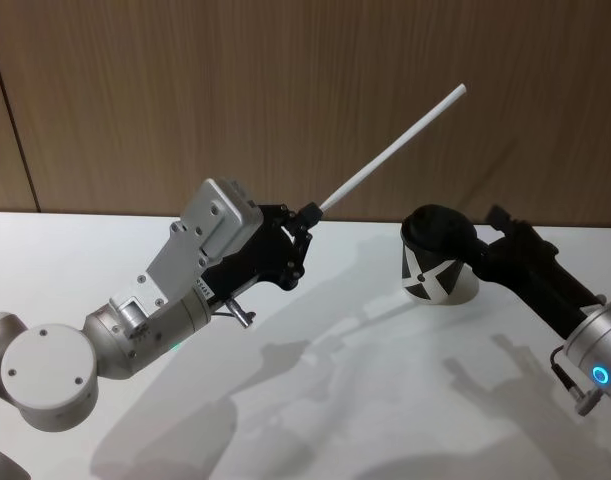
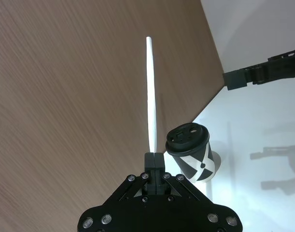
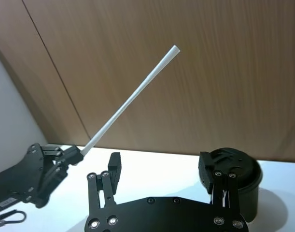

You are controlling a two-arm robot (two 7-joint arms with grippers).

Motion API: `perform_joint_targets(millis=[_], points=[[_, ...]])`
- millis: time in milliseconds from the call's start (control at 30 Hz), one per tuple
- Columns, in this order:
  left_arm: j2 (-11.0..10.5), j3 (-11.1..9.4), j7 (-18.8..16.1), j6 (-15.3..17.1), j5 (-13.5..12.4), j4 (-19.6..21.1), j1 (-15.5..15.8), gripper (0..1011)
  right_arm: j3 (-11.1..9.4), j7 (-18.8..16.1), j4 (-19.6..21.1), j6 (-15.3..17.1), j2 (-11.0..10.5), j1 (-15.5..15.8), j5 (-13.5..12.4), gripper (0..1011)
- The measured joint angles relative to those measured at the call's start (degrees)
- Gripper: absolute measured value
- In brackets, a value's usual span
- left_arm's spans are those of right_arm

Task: Pick up the straw with one hand, pass it to the other hand, and insert it into the cup.

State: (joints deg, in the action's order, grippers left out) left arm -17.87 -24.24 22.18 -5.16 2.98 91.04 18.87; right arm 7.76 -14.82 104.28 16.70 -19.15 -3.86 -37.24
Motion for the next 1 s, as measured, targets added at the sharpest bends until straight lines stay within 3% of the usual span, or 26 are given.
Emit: perform_joint_targets(millis=[433,1000], points=[[0.0,0.0,0.0,0.0,0.0,0.0,0.0,0,-1.91,-0.76,-0.4,8.02,1.33,-2.61,-9.28,1001],[0.0,0.0,0.0,0.0,0.0,0.0,0.0,0,-2.06,2.15,-2.27,13.33,4.22,-6.44,-15.39,1001]])
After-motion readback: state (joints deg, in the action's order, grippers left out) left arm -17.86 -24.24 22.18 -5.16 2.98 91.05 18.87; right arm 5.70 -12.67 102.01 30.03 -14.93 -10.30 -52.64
